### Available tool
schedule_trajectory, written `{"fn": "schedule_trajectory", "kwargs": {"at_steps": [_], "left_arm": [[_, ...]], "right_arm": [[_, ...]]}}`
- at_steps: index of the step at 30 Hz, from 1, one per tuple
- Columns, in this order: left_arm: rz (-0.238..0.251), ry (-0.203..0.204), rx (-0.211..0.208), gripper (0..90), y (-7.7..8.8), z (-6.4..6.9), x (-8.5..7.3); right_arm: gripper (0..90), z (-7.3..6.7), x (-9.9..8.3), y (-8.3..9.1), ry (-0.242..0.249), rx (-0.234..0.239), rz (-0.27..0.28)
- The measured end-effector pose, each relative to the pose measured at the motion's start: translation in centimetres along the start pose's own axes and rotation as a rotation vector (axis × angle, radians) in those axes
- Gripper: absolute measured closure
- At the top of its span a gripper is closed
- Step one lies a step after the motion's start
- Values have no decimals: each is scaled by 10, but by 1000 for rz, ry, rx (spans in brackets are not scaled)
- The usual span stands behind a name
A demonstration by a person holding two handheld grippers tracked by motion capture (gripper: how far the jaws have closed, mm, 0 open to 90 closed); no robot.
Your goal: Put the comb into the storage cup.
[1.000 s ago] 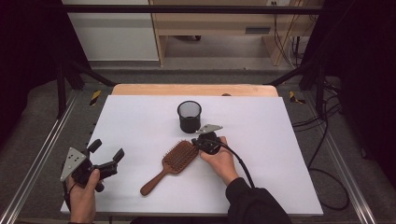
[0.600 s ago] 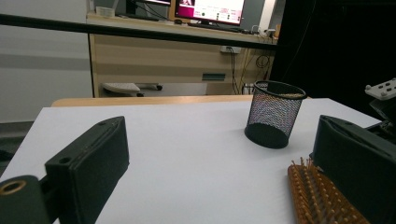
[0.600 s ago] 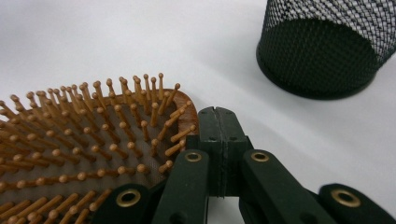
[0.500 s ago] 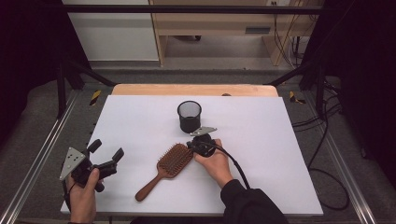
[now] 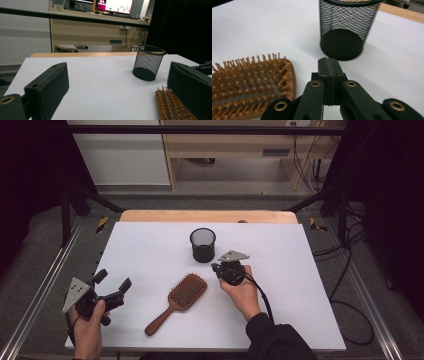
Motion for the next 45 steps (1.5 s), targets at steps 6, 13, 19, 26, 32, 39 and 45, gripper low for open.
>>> {"fn": "schedule_trajectory", "kwargs": {"at_steps": [6, 13, 19, 26, 32, 39, 45], "left_arm": [[-15, -22, -3, 39, -4, 4, -2], [-27, -22, -3, 39, -4, 5, -4], [-35, -23, -3, 38, -4, 4, -5], [-60, -67, -8, 33, -3, 8, -5], [-99, -73, -25, 26, -5, 14, -8], [-182, -121, -92, 26, -14, 36, -7], [-292, -153, -143, 29, -19, 56, -10]], "right_arm": [[900, 11, 5, 18, -29, 13, 56], [844, 21, 10, 35, -51, 22, 108], [640, 31, 6, 52, -76, 25, 135], [264, 53, -6, 73, -135, -19, 165], [102, 74, -23, 97, -151, -61, 190], [69, 91, -40, 129, -118, -91, 218], [70, 101, -51, 150, -103, -87, 254]]}}
Point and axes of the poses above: each handheld gripper's, and its own axes: y roughly backward along the jaws, x roughly out of its top, z roughly to its right, the point moved 9 cm from there along -y, roughly forward along the jaws, and after that the axes turned 7 degrees about -y, right-handed, at the moved point
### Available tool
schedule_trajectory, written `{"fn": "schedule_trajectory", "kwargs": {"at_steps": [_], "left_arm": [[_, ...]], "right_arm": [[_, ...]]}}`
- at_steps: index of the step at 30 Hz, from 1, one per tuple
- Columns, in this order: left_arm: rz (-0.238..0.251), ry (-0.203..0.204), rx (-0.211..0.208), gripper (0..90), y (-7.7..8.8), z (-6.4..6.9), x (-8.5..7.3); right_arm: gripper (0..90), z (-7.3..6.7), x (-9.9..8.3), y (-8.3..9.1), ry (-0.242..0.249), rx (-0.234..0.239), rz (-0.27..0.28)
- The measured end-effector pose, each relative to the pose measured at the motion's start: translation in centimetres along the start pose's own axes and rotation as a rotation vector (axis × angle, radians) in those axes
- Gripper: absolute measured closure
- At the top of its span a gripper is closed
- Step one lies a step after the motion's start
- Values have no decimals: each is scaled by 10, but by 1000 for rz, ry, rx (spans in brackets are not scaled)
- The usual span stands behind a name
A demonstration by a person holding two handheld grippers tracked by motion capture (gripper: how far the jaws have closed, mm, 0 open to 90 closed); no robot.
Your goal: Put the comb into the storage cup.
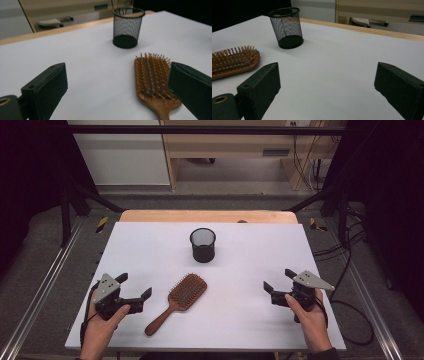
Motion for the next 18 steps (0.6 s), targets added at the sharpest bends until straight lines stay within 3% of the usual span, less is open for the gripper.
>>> {"fn": "schedule_trajectory", "kwargs": {"at_steps": [3, 10, 12, 18], "left_arm": [[-57, 12, -32, 34, -5, 9, 0], [-148, -45, -70, 38, -12, 28, 3], [-184, -79, -73, 39, -13, 31, 0], [-286, -96, -92, 46, -20, 38, -14]], "right_arm": [[82, 2, -1, 1, -5, 3, 1], [107, 7, -2, 4, -27, 11, 28], [114, 7, -2, 5, -30, 16, 35], [113, 7, 0, 4, -17, 14, 53]]}}
Point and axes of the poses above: each handheld gripper's, and its own axes: y roughly backward along the jaws, x roughly out of its top, z roughly to its right, the point moved 9 cm from there along -y, roughly forward along the jaws, and after that the axes turned 7 degrees about -y, right-handed, at the moved point
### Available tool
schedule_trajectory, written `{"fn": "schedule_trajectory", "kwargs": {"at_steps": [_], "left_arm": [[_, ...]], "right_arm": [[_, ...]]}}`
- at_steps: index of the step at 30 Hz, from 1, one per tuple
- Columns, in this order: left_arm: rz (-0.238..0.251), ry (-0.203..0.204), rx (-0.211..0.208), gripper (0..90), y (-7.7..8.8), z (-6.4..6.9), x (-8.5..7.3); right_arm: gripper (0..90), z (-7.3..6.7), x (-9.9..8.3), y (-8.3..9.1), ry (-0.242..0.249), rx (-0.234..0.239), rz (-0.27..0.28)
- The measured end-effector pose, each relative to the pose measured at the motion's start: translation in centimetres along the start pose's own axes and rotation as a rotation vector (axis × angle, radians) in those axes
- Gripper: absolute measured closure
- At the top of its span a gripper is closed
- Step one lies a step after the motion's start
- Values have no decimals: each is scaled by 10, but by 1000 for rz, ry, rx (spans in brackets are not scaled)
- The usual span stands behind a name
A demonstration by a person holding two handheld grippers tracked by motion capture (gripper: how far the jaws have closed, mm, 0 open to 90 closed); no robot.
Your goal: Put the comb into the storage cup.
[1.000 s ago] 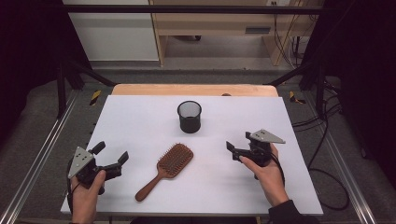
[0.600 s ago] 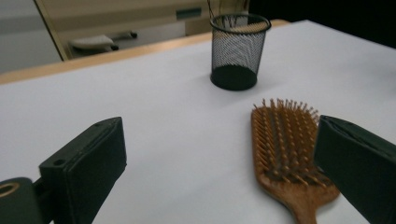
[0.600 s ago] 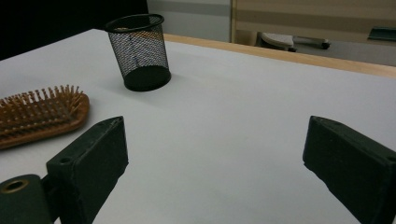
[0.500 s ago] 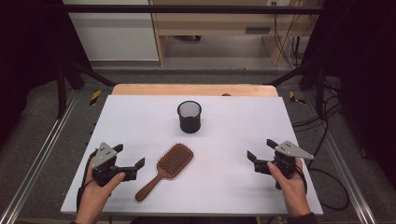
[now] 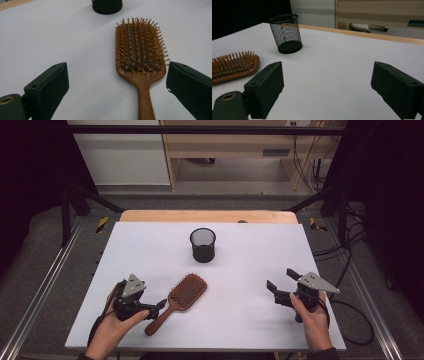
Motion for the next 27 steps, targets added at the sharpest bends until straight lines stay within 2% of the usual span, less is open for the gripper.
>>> {"fn": "schedule_trajectory", "kwargs": {"at_steps": [3, 7, 11, 16, 21, 27], "left_arm": [[-41, -9, -5, 47, -4, 1, -5], [-71, 5, -28, 46, -8, 3, -10], [-116, 4, -28, 46, -10, 2, -17], [-141, 21, -39, 48, -13, 2, -21], [-190, 15, -45, 48, -16, 1, -24], [-207, 22, -67, 48, -18, 5, -24]], "right_arm": [[113, -1, -1, 0, 1, -3, -7], [108, -1, -2, 0, -2, -3, -9], [102, 0, -3, -1, 4, -5, -16], [91, -1, -3, -2, 6, -5, -22], [83, -1, -4, -3, 9, -2, -26], [81, -1, -5, -4, 9, -6, -34]]}}
Point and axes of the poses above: each handheld gripper's, and its own axes: y roughly backward along the jaws, x roughly out of its top, z roughly to its right, the point moved 9 cm from there along -y, roughly forward along the jaws, and after that the axes turned 7 degrees about -y, right-handed, at the moved point
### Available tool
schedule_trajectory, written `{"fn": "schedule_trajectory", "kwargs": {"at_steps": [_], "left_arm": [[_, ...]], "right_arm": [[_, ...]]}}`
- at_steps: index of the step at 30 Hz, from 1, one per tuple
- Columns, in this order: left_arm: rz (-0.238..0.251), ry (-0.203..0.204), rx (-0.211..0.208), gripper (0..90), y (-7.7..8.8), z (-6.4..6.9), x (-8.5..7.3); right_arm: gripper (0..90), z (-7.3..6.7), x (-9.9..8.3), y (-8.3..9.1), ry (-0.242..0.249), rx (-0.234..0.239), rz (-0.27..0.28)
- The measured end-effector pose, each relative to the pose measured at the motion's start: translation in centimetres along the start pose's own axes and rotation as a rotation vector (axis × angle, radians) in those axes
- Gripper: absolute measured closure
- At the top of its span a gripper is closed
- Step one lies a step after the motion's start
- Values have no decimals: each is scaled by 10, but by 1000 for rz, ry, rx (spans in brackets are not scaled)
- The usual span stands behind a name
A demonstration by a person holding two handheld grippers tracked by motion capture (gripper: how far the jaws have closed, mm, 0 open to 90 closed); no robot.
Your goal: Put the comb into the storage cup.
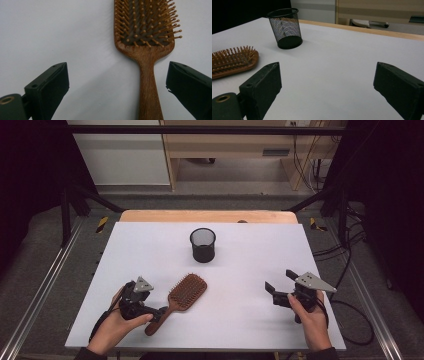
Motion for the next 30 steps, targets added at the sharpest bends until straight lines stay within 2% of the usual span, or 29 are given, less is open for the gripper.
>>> {"fn": "schedule_trajectory", "kwargs": {"at_steps": [4, 17, 30], "left_arm": [[-35, -2, -10, 50, -5, 2, -5], [-77, -19, -35, 53, -9, 8, -9], [-124, -43, -46, 92, -20, 16, -2]], "right_arm": [[80, 0, 0, 0, 4, 0, -1], [78, 0, -3, -2, 3, -1, -14], [77, -1, -4, -3, 6, 3, -23]]}}
Point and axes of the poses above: each handheld gripper's, and its own axes: y roughly backward along the jaws, x roughly out of its top, z roughly to its right, the point moved 9 cm from there along -y, roughly forward along the jaws, and after that the axes turned 7 degrees about -y, right-handed, at the moved point
